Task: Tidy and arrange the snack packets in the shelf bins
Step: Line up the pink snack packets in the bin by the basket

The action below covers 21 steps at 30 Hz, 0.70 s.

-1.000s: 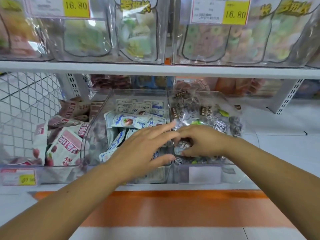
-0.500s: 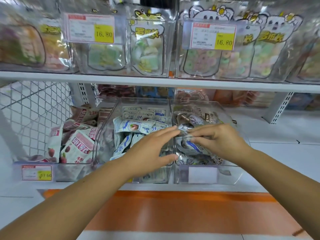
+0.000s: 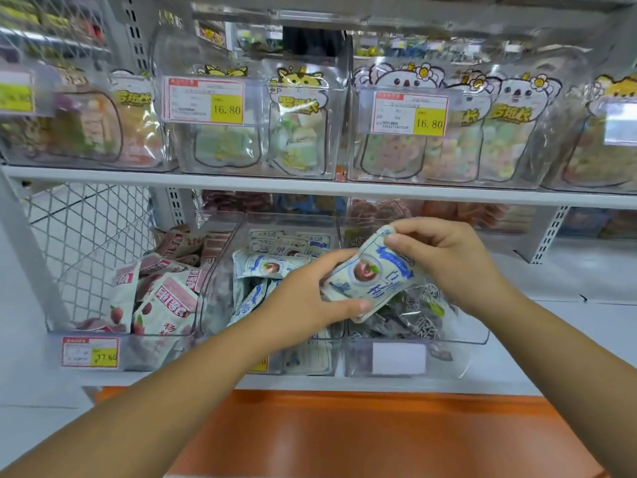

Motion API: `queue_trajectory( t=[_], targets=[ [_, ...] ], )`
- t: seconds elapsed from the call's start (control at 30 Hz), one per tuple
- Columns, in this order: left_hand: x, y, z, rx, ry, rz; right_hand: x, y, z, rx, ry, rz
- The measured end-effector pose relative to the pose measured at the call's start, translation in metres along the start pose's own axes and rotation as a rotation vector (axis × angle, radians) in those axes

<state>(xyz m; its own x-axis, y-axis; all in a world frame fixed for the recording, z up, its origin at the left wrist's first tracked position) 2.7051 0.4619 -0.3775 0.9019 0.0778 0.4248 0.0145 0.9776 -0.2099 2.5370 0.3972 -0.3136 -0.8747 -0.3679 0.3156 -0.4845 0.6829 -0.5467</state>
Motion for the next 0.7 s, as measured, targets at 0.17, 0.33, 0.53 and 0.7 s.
queue_trajectory(
  t=[0.17,0.33,0.53,0.7],
  targets=[
    [0.030,-0.002,-0.005,0.024,-0.124,0.162,-0.013,-0.008,0.024,-0.094,0.196,-0.103],
    [0.077,-0.003,-0.043,0.186,-0.392,0.399,0.009,-0.013,0.057,-0.066,0.818,-0.350],
    [0.058,-0.013,-0.048,-0.007,-0.912,0.342,0.014,0.001,0.091,-0.195,1.262,-0.604],
    [0.007,-0.031,-0.024,-0.112,-0.712,0.055,-0.007,0.023,0.102,-0.164,1.241,-0.722]
  ],
)
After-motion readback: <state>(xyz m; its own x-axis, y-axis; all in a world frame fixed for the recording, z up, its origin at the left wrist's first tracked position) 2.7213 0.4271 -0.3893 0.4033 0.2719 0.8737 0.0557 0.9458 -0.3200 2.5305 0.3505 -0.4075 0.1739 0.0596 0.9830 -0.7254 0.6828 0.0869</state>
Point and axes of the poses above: each hand's wrist, its own y-axis away from the middle knuckle, its own x-axis out of the back of the hand, z = x × y, the point moved 4 cm from there along -y, towards the middle knuckle, and after that the axes turned 3 degrees about x, right-handed, at the moved point
